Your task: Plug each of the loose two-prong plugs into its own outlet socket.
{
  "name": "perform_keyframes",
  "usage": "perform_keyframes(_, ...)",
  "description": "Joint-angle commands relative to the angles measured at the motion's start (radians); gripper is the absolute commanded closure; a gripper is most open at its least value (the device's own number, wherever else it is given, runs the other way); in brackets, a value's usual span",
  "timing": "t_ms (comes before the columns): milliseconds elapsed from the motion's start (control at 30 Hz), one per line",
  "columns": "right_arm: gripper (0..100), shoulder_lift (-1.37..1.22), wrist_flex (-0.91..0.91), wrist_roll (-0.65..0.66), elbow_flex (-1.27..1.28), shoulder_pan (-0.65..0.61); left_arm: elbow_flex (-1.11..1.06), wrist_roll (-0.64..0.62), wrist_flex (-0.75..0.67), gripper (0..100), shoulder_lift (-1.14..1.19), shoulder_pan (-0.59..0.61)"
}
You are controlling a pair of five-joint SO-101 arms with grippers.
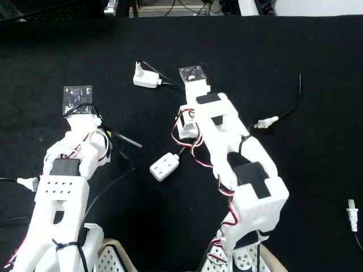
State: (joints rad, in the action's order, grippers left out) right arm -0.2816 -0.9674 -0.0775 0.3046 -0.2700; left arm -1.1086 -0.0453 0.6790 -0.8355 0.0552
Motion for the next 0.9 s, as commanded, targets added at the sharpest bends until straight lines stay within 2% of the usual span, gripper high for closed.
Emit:
perform_keyframes(0, 93.0, -0.008, 0.034, -0.009, -0.05, -0.005, 0.005, 0.009, -0.026, 97, -0.002, -0.012)
perform_keyframes(133, 98.8, -0.008, 0.058, -0.008, -0.048, -0.006, 0.005, 0.009, -0.028, 97, -0.002, -0.012)
perform_keyframes(267, 98.6, -0.008, 0.094, 0.0, -0.048, -0.012, 0.005, 0.009, -0.028, 97, -0.002, -0.013)
perform_keyframes(400, 98.6, -0.008, 0.152, 0.074, -0.054, -0.025, -0.012, 0.011, -0.029, 97, -0.003, -0.054)
perform_keyframes(667, 98.6, -0.019, 0.245, 0.075, -0.082, -0.184, -0.013, 0.011, -0.029, 97, -0.002, -0.085)
perform_keyframes(867, 98.6, -0.16, 0.245, 0.074, -0.269, -0.252, -0.035, 0.011, -0.061, 97, -0.002, -0.085)
